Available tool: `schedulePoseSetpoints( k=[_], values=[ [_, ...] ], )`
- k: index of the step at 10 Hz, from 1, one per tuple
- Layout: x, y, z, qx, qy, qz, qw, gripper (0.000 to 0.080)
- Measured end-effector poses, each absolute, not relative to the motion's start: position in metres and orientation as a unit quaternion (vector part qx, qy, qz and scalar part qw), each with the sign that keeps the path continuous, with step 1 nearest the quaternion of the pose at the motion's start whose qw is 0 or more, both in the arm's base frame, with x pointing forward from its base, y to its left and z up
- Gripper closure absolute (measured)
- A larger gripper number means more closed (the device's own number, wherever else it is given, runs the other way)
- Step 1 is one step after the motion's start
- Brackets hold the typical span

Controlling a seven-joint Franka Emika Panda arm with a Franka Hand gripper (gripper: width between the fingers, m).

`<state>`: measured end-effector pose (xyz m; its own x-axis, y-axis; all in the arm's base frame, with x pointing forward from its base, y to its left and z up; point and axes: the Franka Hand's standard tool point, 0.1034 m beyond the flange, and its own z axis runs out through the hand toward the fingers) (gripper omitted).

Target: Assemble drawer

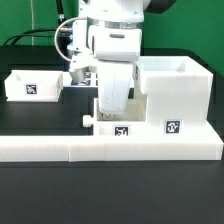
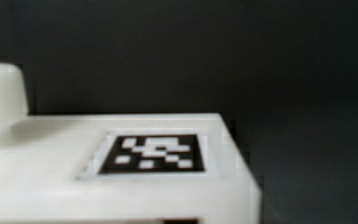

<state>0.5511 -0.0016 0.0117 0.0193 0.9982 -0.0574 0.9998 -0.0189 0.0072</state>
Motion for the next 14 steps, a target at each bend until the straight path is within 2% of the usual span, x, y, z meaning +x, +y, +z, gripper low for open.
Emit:
schedulePoseSetpoints(
  k=[3,7,11,14],
  values=[
    [0.5511,-0.0021,0.0116,0.712,0.702,-0.018,0.023,0.0757],
    [0.5526,-0.0028,0.0125,0.685,0.728,-0.028,0.033,0.0757],
    [0.5528,-0.0070,0.0125,0.691,0.722,-0.027,0.034,0.0757],
    [0.5519,0.0022,0.0110,0.696,0.717,-0.025,0.032,0.0757]
  ],
)
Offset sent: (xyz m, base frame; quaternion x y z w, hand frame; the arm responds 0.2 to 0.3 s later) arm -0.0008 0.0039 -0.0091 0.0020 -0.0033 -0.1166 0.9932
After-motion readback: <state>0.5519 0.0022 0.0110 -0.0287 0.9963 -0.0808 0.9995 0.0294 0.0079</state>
